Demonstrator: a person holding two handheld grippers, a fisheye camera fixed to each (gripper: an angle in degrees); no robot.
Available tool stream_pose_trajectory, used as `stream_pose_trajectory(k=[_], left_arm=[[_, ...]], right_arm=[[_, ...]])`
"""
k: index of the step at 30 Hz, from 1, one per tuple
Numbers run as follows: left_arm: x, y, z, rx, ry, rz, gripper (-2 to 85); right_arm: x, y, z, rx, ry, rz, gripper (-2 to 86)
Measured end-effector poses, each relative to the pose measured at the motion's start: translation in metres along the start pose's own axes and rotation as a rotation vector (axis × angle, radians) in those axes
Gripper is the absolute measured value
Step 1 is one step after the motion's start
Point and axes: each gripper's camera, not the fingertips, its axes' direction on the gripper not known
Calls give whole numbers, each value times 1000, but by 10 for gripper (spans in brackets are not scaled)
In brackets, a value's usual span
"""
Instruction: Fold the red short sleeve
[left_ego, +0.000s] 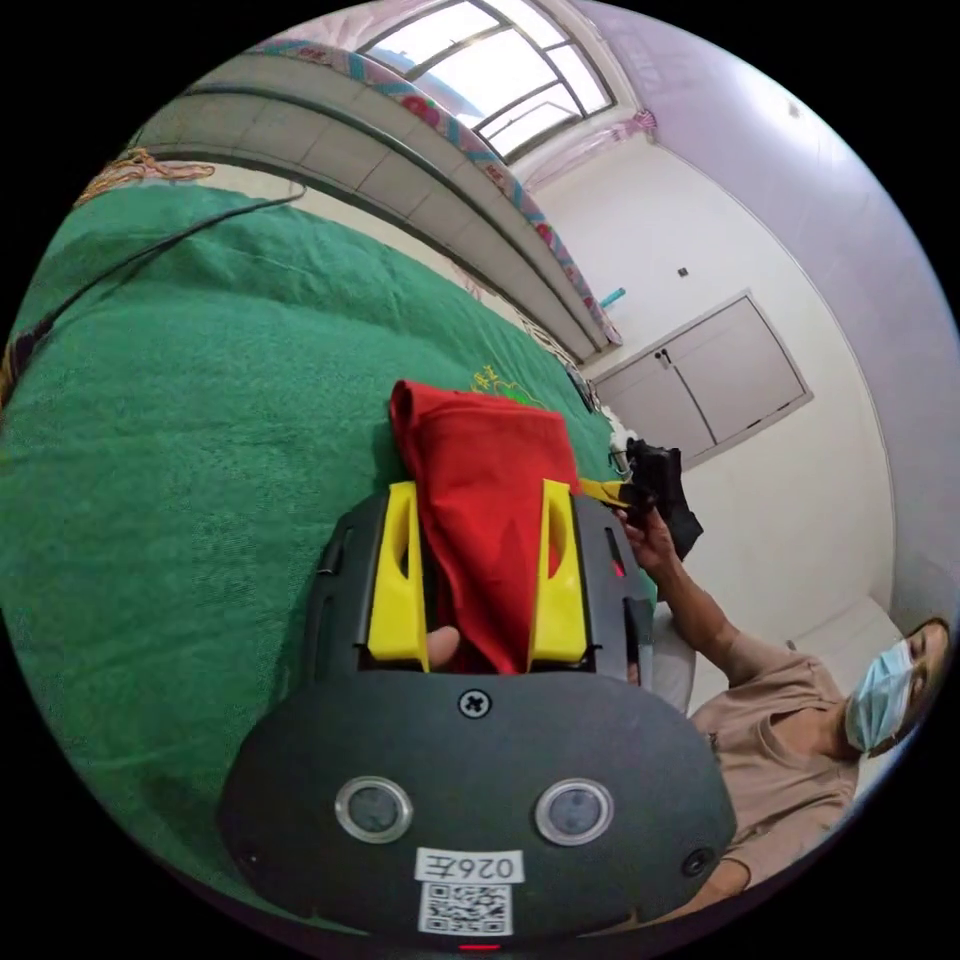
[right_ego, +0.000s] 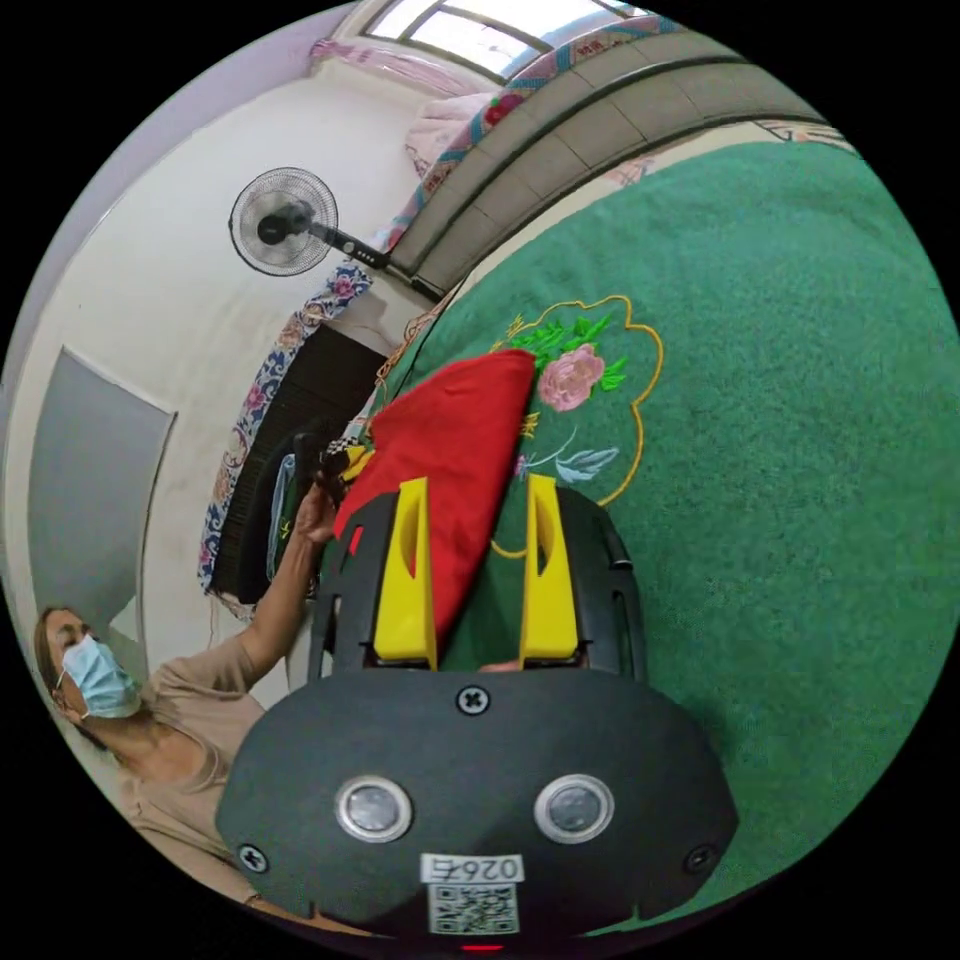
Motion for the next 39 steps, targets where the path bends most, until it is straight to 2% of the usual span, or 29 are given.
stream_pose_trajectory(k=[5, 9, 11, 13, 16, 22, 27, 31, 35, 39], left_arm=[[17, 10, 3, -16, -15, 112, 224], [10, 21, -2, 6, -66, 43, 137], [-1, 28, 4, -41, 53, 9, 89], [-9, 34, 13, -70, 157, -21, 94], [-10, 46, 15, -70, 197, -28, 100], [20, 74, 20, -88, 9, 20, 80], [58, 102, 28, -104, -169, 121, 79], [95, 135, 31, -96, -272, 203, 76], [145, 176, 27, -85, -356, 308, 75], [198, 226, 5, -27, -402, 434, 74]], right_arm=[[-4, -23, 26, -4, -74, -16, 120], [-6, -42, 56, 12, -133, 5, 110], [-6, -45, 64, 13, -179, 15, 109], [-8, -45, 70, 10, -217, 10, 111], [-20, -42, 80, 9, -232, -9, 112], [-64, -25, 106, 23, -146, -73, 104], [-106, -5, 136, 5, -96, -60, 24], [-149, 17, 150, 35, -10, -82, 9], [-229, 52, 165, 81, 153, -124, 5], [-348, 89, 176, 126, 326, -321, 4]])
